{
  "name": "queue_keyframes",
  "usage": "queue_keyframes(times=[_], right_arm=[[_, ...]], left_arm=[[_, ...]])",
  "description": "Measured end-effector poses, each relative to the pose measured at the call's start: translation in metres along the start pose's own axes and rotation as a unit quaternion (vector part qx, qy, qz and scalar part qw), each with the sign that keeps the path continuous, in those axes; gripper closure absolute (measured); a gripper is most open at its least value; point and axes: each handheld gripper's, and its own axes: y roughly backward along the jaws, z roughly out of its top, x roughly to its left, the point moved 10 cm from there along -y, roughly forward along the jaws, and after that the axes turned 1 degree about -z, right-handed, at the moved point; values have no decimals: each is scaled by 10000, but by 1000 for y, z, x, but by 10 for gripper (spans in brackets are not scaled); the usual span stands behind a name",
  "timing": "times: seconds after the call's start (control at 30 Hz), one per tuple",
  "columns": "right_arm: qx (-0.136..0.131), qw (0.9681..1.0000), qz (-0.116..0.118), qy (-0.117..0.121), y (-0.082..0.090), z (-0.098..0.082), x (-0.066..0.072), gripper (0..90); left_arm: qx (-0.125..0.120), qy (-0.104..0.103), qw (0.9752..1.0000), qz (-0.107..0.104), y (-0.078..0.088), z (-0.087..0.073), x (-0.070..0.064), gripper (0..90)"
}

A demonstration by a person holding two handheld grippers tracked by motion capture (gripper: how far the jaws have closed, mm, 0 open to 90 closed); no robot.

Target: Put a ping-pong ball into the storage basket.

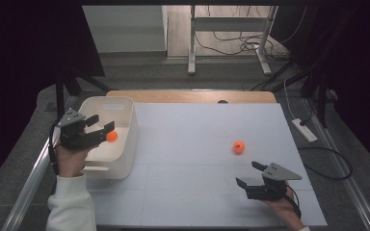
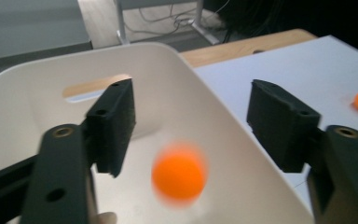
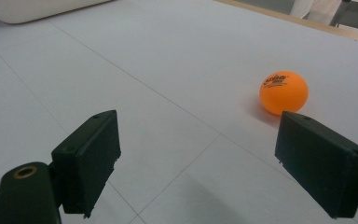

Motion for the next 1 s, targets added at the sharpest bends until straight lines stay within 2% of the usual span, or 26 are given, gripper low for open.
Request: queue_keyframes(times=[0.07, 0.17, 0.4, 0.47, 0.7, 0.73, 1.0], right_arm=[[0, 10000, -2, 10, 0, 0, 0, 140], [2, 10000, -1, 10, 0, 0, 0, 140], [-11, 10000, -8, 15, 0, 0, 0, 140], [-11, 10000, -11, 2, 0, 0, 0, 140], [-32, 10000, -17, -6, -1, 2, 0, 140], [-24, 10000, -21, 10, -1, 2, 0, 140], [-32, 10000, -28, -4, -2, 3, 0, 140]], left_arm=[[-147, -8, 9998, -142, 3, 5, -6, 253], [-229, -45, 9993, -296, 4, 8, -12, 222], [-314, -103, 9980, -540, 3, 11, -23, 213], [-349, -143, 9967, -723, 2, 13, -31, 212], [-420, -226, 9938, -1003, 2, 16, -47, 212], [-434, -249, 9925, -1112, 1, 17, -53, 212], [-415, -328, 9893, -1363, -4, 17, -69, 211]])
